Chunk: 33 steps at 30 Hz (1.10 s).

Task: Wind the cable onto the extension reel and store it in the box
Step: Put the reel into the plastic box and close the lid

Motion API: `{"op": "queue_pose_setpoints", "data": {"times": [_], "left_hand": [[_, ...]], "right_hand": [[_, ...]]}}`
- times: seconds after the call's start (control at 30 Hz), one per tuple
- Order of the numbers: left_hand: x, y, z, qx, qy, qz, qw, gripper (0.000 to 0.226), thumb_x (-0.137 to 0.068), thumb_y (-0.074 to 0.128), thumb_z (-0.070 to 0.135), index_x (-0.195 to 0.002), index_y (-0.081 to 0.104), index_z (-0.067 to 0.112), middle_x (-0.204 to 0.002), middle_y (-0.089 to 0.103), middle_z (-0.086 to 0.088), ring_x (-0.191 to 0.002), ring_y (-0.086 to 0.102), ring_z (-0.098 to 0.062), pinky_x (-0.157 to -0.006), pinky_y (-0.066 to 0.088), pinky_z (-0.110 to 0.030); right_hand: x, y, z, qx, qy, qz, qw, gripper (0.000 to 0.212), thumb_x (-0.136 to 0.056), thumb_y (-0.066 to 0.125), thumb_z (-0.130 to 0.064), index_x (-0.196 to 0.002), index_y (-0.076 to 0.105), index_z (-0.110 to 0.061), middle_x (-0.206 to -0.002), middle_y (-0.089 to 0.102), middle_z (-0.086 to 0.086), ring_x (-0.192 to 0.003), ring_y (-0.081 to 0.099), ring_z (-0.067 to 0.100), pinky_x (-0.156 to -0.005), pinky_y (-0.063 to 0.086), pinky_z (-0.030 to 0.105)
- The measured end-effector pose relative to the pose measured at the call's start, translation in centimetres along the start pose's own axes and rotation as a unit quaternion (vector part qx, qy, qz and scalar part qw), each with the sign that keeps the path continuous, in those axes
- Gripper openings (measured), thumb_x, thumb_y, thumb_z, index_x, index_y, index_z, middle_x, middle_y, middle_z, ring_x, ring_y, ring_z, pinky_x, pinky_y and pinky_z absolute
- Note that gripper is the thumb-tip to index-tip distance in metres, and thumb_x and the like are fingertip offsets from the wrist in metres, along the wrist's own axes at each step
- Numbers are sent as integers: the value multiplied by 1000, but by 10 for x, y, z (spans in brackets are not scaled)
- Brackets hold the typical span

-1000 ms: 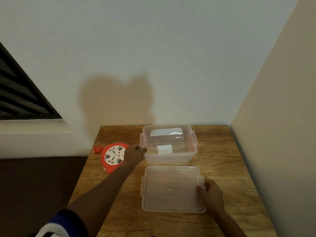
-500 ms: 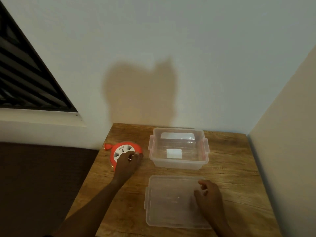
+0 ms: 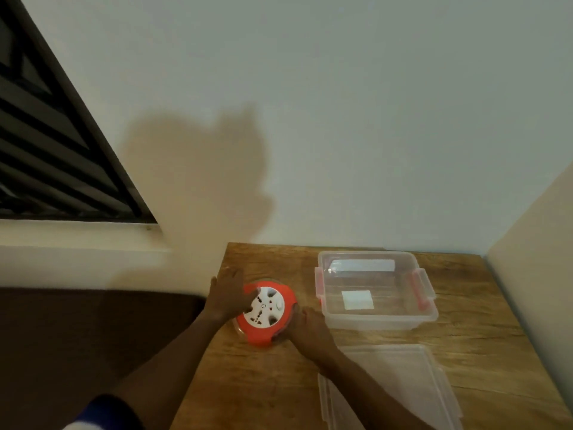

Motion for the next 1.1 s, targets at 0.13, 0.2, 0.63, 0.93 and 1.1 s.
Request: {"op": "queue_pose_setpoints", "data": {"times": [0.13,0.2,0.63,0.93,1.1], "left_hand": [[-16,7,-13,-43,15,-95,994,61,-94,52,64,-131,62,15,-126,70,-8,-115,66,-26,-102,51,-45],[-20,11,-19,-2,13,-142,990,56,-92,60,61,-124,66,15,-118,73,-7,-106,69,-23,-93,57,-41],[3,-31,-24,464,-29,-61,883,29,-90,76,22,-116,66,16,-114,72,-8,-103,70,-28,-72,57,-33],[18,-68,109,481,45,54,874,43,-92,75,25,-133,61,20,-120,71,-1,-106,70,-22,-84,64,-40],[13,-36,202,490,52,44,869,40,-97,69,19,-135,58,20,-124,66,-1,-108,66,-25,-82,63,-37]], "right_hand": [[-27,15,8,-119,174,27,977,42,-77,75,-25,-108,52,-12,-95,67,4,-74,72,20,-71,60,44],[-30,19,8,-141,203,38,968,41,-78,76,-17,-108,50,-9,-95,68,7,-66,72,21,-64,61,44],[-26,-13,-59,-60,-4,101,993,51,-80,75,-19,-126,53,-24,-100,57,-19,-102,61,12,-68,59,25],[7,-151,-62,-80,-69,191,976,39,-84,71,-18,-117,56,-33,-105,61,-12,-87,66,13,-67,61,37],[9,-231,-19,-3,-50,234,971,41,-87,70,-21,-125,56,-23,-106,63,-10,-83,61,5,-52,52,19]]}}
Point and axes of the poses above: each hand's wrist, its own x-axis away from the middle knuckle, its own y-axis out of the palm, z = x × y, the point moved 3 cm from there along -x, towards the middle knuckle
